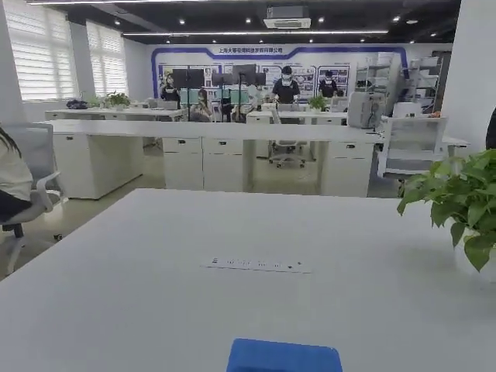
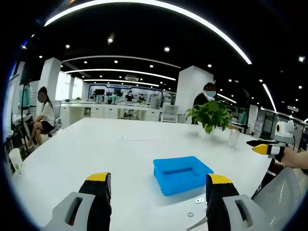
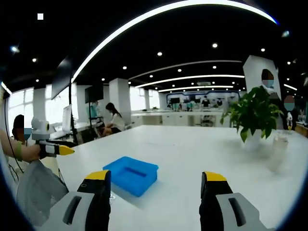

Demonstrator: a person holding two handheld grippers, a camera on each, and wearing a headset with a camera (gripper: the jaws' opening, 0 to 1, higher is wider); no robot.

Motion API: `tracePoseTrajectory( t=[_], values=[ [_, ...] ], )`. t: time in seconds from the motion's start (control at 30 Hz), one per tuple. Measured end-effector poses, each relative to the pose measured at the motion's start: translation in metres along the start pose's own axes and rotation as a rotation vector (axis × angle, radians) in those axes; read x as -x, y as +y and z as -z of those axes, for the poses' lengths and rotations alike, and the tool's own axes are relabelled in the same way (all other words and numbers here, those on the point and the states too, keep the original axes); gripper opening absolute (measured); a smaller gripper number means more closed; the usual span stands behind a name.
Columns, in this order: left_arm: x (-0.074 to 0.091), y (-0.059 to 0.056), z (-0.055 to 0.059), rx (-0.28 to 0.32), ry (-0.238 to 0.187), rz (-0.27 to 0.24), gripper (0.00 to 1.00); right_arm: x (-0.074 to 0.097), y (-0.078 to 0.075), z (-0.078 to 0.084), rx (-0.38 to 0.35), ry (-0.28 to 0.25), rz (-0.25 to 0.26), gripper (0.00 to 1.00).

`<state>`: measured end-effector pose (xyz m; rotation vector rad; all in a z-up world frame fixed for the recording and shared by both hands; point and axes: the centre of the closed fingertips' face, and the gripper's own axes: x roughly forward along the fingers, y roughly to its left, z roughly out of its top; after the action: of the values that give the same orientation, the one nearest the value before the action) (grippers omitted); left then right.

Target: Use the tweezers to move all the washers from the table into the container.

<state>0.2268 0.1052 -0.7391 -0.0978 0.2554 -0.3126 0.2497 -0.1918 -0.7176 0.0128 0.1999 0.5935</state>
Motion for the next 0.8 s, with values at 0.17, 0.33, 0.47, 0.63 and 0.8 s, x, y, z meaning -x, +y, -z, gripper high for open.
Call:
tracePoseTrajectory(
  t=[0.17,0.33,0.47,0.63,0.8],
  values=[
    [0.0003,0.0001,0.0012,-0.004,0.005,-0.002,0.81,0.001,-0.0006,-0.0003,-0.002,-0.001,0.005,0.74],
    [0.0004,-0.0004,0.001,-0.003,0.003,0.0,0.81,0.0021,-0.0025,0.0001,-0.008,0.001,0.012,0.73],
    [0.0006,-0.0006,0.0012,-0.004,0.005,0.001,0.81,0.0029,-0.0047,-0.0005,-0.012,-0.003,0.019,0.73],
    [0.0005,-0.0006,0.0019,-0.003,0.008,0.002,0.81,0.0027,-0.0042,0.0001,-0.008,0.001,0.016,0.73],
    [0.0004,-0.0006,0.0019,-0.005,0.008,0.002,0.8,0.0025,-0.0049,0.0002,-0.005,0.001,0.019,0.73]
  ],
)
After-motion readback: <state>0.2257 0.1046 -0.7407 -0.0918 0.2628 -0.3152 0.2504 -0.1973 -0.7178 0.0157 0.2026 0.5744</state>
